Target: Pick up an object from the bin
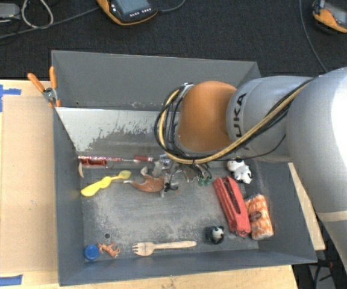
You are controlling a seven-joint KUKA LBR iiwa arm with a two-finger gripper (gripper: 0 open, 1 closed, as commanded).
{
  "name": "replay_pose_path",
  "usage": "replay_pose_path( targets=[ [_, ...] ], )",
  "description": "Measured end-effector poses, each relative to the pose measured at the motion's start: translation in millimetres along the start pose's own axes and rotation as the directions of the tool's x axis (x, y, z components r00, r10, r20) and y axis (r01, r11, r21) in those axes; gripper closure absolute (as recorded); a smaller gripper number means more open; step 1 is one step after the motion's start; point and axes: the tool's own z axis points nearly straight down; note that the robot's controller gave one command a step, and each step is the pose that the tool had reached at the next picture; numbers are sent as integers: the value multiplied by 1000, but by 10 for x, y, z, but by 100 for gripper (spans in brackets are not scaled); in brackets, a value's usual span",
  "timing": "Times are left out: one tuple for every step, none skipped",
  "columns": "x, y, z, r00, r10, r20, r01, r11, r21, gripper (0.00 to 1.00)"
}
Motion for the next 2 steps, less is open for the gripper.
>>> replay_pose_path(
  targets=[
    [2, -2, 2, 1000, 1, 0, -1, 1000, 0, 100],
    [-13, -7, 7, 953, -304, 3, 304, 953, 1, 100]
  ],
)
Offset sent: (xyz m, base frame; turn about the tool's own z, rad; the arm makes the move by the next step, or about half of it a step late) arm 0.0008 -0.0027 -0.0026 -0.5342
